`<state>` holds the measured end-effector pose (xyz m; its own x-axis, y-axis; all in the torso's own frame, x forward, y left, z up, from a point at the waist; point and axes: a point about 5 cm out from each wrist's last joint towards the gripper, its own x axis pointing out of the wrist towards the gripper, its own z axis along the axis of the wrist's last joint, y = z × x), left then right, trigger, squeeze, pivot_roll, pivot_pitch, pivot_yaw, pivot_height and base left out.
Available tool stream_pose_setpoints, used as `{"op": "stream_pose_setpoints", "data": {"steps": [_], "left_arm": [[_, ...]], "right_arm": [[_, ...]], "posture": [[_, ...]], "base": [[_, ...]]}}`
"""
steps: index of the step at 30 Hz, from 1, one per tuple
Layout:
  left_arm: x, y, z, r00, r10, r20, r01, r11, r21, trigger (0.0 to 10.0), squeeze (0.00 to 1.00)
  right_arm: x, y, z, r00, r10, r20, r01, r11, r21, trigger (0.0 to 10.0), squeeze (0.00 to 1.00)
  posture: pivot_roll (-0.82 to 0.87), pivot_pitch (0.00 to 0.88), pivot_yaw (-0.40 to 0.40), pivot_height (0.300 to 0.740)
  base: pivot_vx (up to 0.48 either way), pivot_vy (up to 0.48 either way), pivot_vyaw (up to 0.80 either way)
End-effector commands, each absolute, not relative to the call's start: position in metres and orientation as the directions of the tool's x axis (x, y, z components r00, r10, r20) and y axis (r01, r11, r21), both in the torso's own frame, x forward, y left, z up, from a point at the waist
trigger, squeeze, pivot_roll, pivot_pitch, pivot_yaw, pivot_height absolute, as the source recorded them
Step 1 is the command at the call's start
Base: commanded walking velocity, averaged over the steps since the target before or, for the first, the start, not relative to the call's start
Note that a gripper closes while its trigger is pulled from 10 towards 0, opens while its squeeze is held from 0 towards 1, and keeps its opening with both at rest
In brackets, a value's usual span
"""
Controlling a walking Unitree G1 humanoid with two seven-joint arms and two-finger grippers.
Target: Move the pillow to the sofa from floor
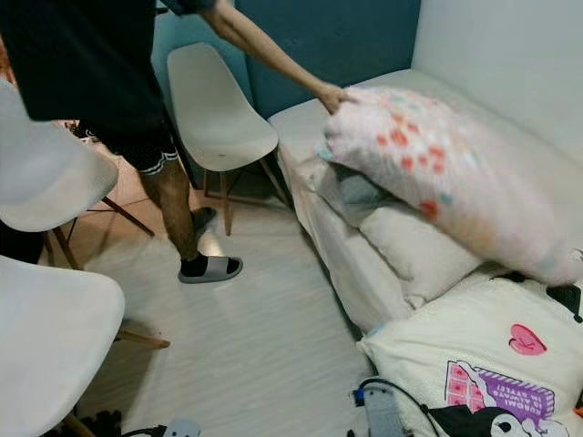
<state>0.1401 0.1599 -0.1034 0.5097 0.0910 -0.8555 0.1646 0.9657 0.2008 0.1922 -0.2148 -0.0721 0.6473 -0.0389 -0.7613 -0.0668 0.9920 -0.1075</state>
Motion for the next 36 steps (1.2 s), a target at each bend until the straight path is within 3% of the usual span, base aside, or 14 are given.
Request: {"op": "stream_pose_setpoints", "data": {"steps": [1,8,11,16,19,24,29,36], "left_arm": [[0.125,0.165,-0.109,0.459,0.101,-0.883,0.183,0.962,0.205,10.0,0.0],[0.123,0.165,-0.109,0.449,0.067,-0.891,0.134,0.981,0.141,10.0,0.0],[0.122,0.164,-0.11,0.446,0.055,-0.893,0.132,0.983,0.126,10.0,0.0],[0.121,0.168,-0.11,0.444,0.055,-0.894,0.13,0.984,0.125,10.0,0.0],[0.121,0.178,-0.109,0.444,0.063,-0.894,0.126,0.983,0.132,10.0,0.0],[0.121,0.185,-0.108,0.444,0.066,-0.894,0.129,0.982,0.137,10.0,0.0],[0.122,0.189,-0.107,0.448,0.067,-0.892,0.131,0.982,0.139,10.0,0.0],[0.121,0.193,-0.107,0.456,0.064,-0.887,0.134,0.981,0.14,10.0,0.0]], "right_arm": [[0.191,-0.228,-0.069,0.66,-0.048,-0.749,-0.028,0.996,-0.088,10.0,0.0],[0.225,-0.24,-0.045,0.761,-0.109,-0.64,0.112,0.993,-0.036,10.0,0.0],[0.248,-0.244,-0.027,0.823,-0.119,-0.555,0.193,0.978,0.076,10.0,0.0],[0.273,-0.243,-0.004,0.897,-0.065,-0.437,0.177,0.959,0.22,10.0,0.0],[0.296,-0.233,0.019,0.954,0.035,-0.298,0.086,0.919,0.384,10.0,0.0],[0.313,-0.213,0.038,0.975,0.163,-0.152,-0.059,0.848,0.527,10.0,0.0],[0.317,-0.196,0.041,0.959,0.255,-0.126,-0.157,0.844,0.513,10.0,0.0],[0.316,-0.171,0.045,0.912,0.403,-0.077,-0.327,0.827,0.457,10.0,0.0]], "posture": [[-0.23,0.104,0.059,0.74],[-0.23,0.111,0.061,0.74],[-0.23,0.114,0.063,0.74],[-0.23,0.118,0.064,0.74],[-0.23,0.12,0.067,0.74],[-0.23,0.122,0.069,0.74],[-0.23,0.123,0.074,0.74],[-0.23,0.125,0.076,0.74]], "base": [[0.0,0.0,0.0],[0.0,0.0,0.0],[0.0,0.0,0.0],[0.0,0.0,0.0],[0.203,0.0,0.0],[0.311,0.0,0.0],[0.314,0.0,0.0],[0.316,0.0,0.8]]}}
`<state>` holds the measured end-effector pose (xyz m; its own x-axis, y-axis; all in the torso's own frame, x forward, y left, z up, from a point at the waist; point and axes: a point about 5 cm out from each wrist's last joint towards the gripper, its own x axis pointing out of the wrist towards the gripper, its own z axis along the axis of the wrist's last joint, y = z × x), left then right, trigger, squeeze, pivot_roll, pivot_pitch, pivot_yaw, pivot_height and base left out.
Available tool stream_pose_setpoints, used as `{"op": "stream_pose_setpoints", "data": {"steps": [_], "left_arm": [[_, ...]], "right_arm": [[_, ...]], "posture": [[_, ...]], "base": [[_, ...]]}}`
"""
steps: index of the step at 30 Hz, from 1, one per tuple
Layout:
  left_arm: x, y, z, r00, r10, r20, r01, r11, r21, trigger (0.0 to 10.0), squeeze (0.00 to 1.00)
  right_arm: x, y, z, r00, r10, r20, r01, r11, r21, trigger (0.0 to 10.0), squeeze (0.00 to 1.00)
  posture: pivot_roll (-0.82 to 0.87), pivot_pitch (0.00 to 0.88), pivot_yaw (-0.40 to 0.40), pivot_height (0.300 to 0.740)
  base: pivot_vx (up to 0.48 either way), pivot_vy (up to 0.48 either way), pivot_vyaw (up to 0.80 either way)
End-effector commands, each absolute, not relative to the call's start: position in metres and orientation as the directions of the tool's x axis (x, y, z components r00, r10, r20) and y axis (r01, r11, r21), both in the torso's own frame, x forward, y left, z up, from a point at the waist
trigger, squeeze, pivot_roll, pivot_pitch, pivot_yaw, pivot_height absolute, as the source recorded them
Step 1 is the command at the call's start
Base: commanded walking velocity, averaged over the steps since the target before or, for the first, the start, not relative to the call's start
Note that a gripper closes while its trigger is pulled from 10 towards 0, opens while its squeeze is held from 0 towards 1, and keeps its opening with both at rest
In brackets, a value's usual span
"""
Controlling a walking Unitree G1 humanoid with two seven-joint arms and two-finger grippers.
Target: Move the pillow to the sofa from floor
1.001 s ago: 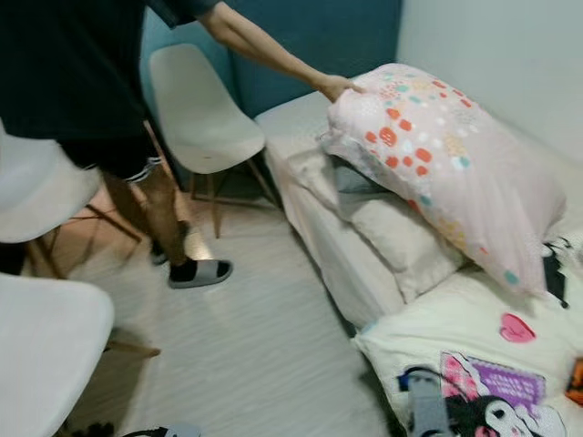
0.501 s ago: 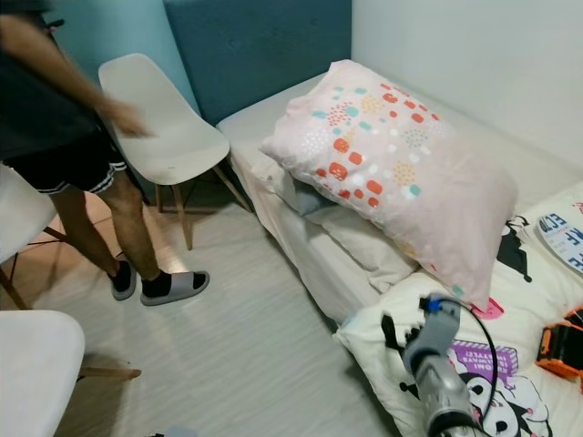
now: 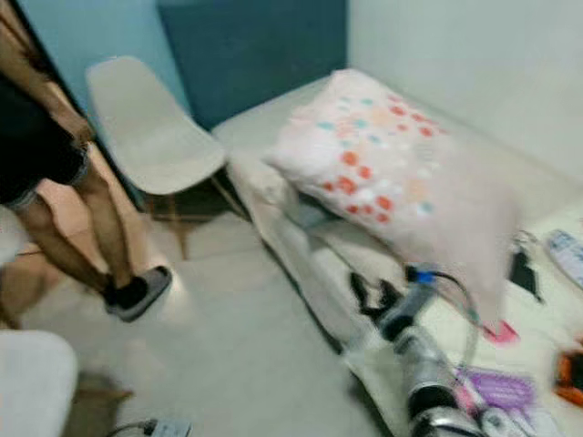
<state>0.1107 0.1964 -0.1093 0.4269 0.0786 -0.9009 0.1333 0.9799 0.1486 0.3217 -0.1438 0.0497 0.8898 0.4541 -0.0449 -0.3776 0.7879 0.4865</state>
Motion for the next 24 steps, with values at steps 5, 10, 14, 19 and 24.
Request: {"op": "stream_pose_setpoints", "data": {"steps": [5,10,14,19,24], "left_arm": [[0.121,0.194,-0.106,0.457,0.063,-0.887,0.138,0.98,0.141,10.0,0.0],[0.113,0.193,-0.109,0.445,0.056,-0.894,0.143,0.981,0.132,10.0,0.0],[0.105,0.19,-0.111,0.434,0.049,-0.899,0.148,0.981,0.124,10.0,0.0],[0.094,0.185,-0.114,0.423,0.04,-0.905,0.159,0.98,0.117,10.0,0.0],[0.094,0.183,-0.114,0.426,0.036,-0.904,0.167,0.979,0.118,10.0,0.0]], "right_arm": [[0.317,-0.165,0.051,0.893,0.449,-0.036,-0.386,0.804,0.452,10.0,0.0],[0.327,-0.184,0.06,0.955,0.294,-0.033,-0.243,0.843,0.479,10.0,0.0],[0.33,-0.205,0.064,0.985,0.164,-0.047,-0.114,0.838,0.534,10.0,0.0],[0.328,-0.244,0.071,0.999,-0.042,-0.032,0.052,0.726,0.686,10.0,0.0],[0.321,-0.265,0.069,0.986,-0.157,-0.051,0.143,0.664,0.734,10.0,0.0]], "posture": [[-0.23,0.128,0.077,0.74],[-0.23,0.129,0.076,0.74],[-0.23,0.132,0.079,0.74],[-0.24,0.133,0.083,0.74],[-0.24,0.132,0.086,0.74]], "base": [[0.316,0.0,0.8],[0.317,0.0,0.32],[0.319,0.0,-0.12],[0.319,0.0,-0.74],[0.319,0.0,-0.8]]}}
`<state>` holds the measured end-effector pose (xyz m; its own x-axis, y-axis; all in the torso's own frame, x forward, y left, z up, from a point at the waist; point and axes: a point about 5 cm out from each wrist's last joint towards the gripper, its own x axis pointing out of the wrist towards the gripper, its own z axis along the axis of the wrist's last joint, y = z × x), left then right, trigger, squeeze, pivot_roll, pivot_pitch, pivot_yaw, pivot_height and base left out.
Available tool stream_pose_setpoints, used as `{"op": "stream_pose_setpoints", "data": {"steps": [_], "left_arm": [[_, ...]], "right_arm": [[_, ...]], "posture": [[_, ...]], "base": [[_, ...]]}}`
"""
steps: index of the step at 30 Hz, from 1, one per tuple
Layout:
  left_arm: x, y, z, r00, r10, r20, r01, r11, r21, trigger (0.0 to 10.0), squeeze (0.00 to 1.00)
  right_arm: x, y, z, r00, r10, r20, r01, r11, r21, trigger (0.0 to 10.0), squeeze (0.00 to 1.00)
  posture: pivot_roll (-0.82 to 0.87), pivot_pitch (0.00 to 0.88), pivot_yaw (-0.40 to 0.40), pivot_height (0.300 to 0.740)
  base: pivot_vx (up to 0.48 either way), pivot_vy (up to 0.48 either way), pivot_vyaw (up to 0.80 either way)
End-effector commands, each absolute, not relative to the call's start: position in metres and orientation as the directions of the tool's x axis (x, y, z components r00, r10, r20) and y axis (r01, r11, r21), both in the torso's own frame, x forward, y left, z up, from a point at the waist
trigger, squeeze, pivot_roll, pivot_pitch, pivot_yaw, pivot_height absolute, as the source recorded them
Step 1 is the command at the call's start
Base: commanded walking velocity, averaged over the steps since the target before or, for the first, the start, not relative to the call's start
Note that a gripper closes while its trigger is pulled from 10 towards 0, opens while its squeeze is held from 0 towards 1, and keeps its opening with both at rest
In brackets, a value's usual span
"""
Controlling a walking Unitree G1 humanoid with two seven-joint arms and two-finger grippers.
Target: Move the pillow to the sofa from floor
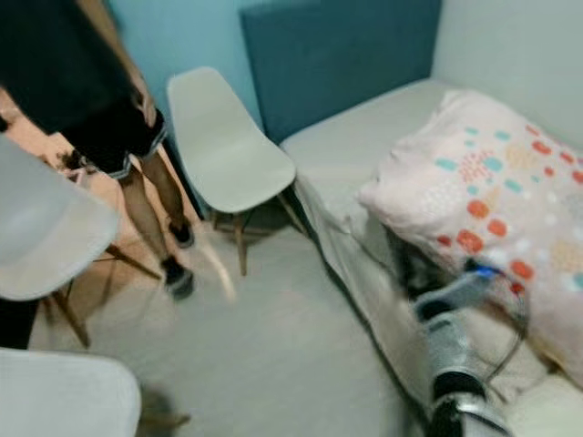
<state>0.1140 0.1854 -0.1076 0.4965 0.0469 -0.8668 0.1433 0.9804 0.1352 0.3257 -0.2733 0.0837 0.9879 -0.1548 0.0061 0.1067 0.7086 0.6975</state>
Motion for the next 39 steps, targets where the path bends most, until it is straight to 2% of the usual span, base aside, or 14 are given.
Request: {"op": "stream_pose_setpoints", "data": {"steps": [1,7,16,20,23,24,29,36,39], "left_arm": [[0.098,0.184,-0.113,0.431,0.036,-0.902,0.169,0.978,0.12,10.0,0.0],[0.108,0.184,-0.111,0.444,0.034,-0.895,0.174,0.977,0.123,10.0,0.0],[0.119,0.188,-0.107,0.458,0.035,-0.889,0.178,0.975,0.13,10.0,0.0],[0.125,0.19,-0.106,0.461,0.039,-0.887,0.186,0.973,0.14,10.0,0.0],[0.13,0.19,-0.104,0.462,0.046,-0.886,0.189,0.971,0.149,10.0,0.0],[0.13,0.187,-0.105,0.458,0.048,-0.888,0.193,0.969,0.152,10.0,0.0],[0.128,0.178,-0.107,0.45,0.038,-0.892,0.212,0.966,0.148,10.0,0.0],[0.128,0.164,-0.108,0.443,0.012,-0.897,0.269,0.952,0.146,10.0,0.0],[0.128,0.163,-0.108,0.443,0.012,-0.897,0.27,0.952,0.146,10.0,0.0]], "right_arm": [[0.318,-0.27,0.066,0.981,-0.183,-0.067,0.172,0.656,0.735,10.0,0.0],[0.306,-0.278,0.056,0.969,-0.227,-0.098,0.218,0.599,0.771,10.0,0.0],[0.299,-0.271,0.046,0.972,-0.214,-0.097,0.194,0.499,0.845,10.0,0.0],[0.299,-0.265,0.042,0.976,-0.189,-0.106,0.188,0.495,0.848,10.0,0.0],[0.299,-0.259,0.039,0.978,-0.171,-0.119,0.191,0.505,0.842,10.0,0.0],[0.295,-0.26,0.035,0.974,-0.188,-0.129,0.203,0.46,0.865,10.0,0.0],[0.289,-0.262,0.031,0.971,-0.199,-0.132,0.207,0.426,0.881,10.0,0.0],[0.284,-0.256,0.027,0.988,-0.15,-0.028,0.07,0.28,0.957,10.0,0.0],[0.284,-0.254,0.027,0.99,-0.143,-0.012,0.05,0.266,0.963,10.0,0.0]], "posture": [[-0.24,0.129,0.087,0.74],[-0.24,0.124,0.088,0.74],[-0.25,0.118,0.087,0.74],[-0.24,0.118,0.087,0.74],[-0.24,0.119,0.085,0.74],[-0.24,0.124,0.085,0.74],[-0.25,0.128,0.087,0.74],[-0.25,0.132,0.095,0.74],[-0.25,0.133,0.098,0.74]], "base": [[0.319,0.0,-0.8],[0.318,0.0,-0.8],[0.318,0.0,-0.8],[0.276,0.0,-0.8],[0.0,0.0,-0.8],[0.0,0.0,-0.8],[0.0,0.0,-0.8],[0.0,0.0,-0.67],[0.0,0.0,0.0]]}}
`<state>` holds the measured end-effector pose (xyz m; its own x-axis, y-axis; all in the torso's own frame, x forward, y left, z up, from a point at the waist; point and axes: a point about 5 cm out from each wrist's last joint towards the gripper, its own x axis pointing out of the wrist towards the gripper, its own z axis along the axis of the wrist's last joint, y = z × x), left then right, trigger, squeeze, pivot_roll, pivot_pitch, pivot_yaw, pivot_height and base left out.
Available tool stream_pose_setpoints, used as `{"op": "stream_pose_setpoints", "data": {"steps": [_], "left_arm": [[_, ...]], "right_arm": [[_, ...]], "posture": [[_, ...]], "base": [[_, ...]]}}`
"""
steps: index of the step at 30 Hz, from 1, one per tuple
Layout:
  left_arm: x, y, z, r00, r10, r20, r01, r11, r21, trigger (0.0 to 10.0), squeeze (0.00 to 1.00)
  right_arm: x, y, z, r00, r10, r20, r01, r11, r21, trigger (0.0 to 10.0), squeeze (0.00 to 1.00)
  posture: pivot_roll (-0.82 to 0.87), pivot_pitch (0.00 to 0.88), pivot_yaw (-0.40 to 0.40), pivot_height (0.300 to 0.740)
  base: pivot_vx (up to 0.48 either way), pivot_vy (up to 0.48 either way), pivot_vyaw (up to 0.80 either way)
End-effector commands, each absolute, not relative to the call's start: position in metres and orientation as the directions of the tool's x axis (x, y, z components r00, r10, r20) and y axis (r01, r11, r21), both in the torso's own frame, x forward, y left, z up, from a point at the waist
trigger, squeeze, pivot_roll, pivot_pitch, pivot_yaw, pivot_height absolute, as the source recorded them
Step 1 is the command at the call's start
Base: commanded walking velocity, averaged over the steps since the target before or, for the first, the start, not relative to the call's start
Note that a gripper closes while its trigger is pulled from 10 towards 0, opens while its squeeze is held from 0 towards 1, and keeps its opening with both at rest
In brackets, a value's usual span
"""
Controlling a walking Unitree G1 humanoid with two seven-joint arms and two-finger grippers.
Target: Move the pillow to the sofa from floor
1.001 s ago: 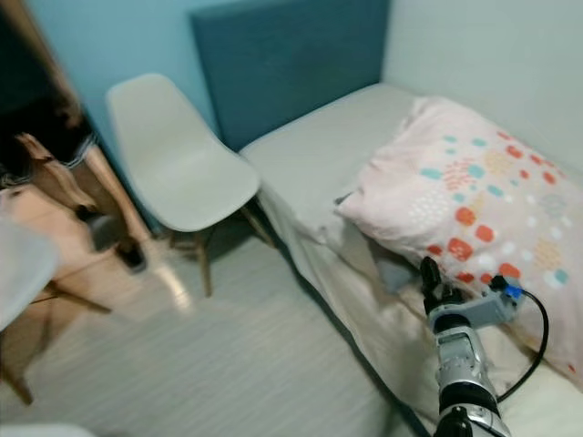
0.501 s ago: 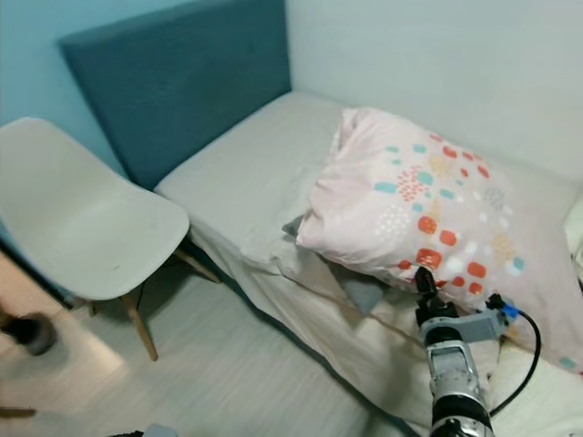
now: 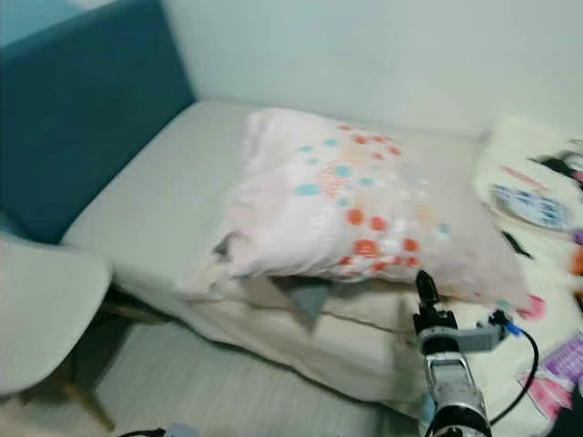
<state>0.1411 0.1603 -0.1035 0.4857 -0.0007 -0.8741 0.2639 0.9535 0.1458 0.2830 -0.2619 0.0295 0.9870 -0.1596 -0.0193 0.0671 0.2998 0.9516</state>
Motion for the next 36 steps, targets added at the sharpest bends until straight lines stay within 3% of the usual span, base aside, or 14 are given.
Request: {"op": "stream_pose_setpoints", "data": {"steps": [1,17,21,26,30,34,36], "left_arm": [[0.128,0.164,-0.108,0.443,0.013,-0.897,0.271,0.951,0.148,10.0,0.0],[0.121,0.172,-0.11,0.428,0.034,-0.903,0.285,0.943,0.17,10.0,0.0],[0.111,0.18,-0.112,0.407,0.051,-0.912,0.285,0.942,0.179,10.0,0.0],[0.1,0.188,-0.113,0.392,0.066,-0.918,0.281,0.941,0.187,10.0,0.0],[0.078,0.196,-0.116,0.372,0.08,-0.925,0.281,0.94,0.194,10.0,0.0],[0.075,0.199,-0.116,0.37,0.083,-0.925,0.28,0.94,0.197,10.0,0.0],[0.069,0.238,-0.109,0.388,0.159,-0.908,0.194,0.949,0.249,10.0,0.0]], "right_arm": [[0.284,-0.251,0.026,0.992,-0.128,-0.011,0.044,0.255,0.966,10.0,0.0],[0.299,-0.229,0.025,0.996,-0.048,-0.072,0.08,0.186,0.979,10.0,0.0],[0.305,-0.222,0.029,0.998,-0.029,-0.054,0.058,0.173,0.983,10.0,0.0],[0.313,-0.217,0.04,1.0,0.008,0.027,-0.027,0.156,0.987,10.0,0.0],[0.322,-0.212,0.059,0.983,0.074,0.167,-0.177,0.168,0.97,10.0,0.0],[0.322,-0.212,0.061,0.98,0.08,0.183,-0.194,0.166,0.967,10.0,0.0],[0.333,-0.219,0.089,0.941,0.093,0.325,-0.336,0.171,0.926,10.0,0.0]], "posture": [[-0.25,0.135,0.104,0.74],[-0.2,0.165,0.132,0.74],[-0.17,0.209,0.15,0.74],[-0.13,0.257,0.166,0.74],[-0.08,0.332,0.195,0.74],[-0.08,0.332,0.195,0.74],[-0.05,0.394,0.2,0.74]], "base": [[0.0,0.0,0.0],[0.0,0.0,0.0],[0.0,0.0,0.0],[0.0,0.0,0.0],[0.0,0.0,0.0],[0.0,0.0,0.0],[0.0,0.0,0.0]]}}
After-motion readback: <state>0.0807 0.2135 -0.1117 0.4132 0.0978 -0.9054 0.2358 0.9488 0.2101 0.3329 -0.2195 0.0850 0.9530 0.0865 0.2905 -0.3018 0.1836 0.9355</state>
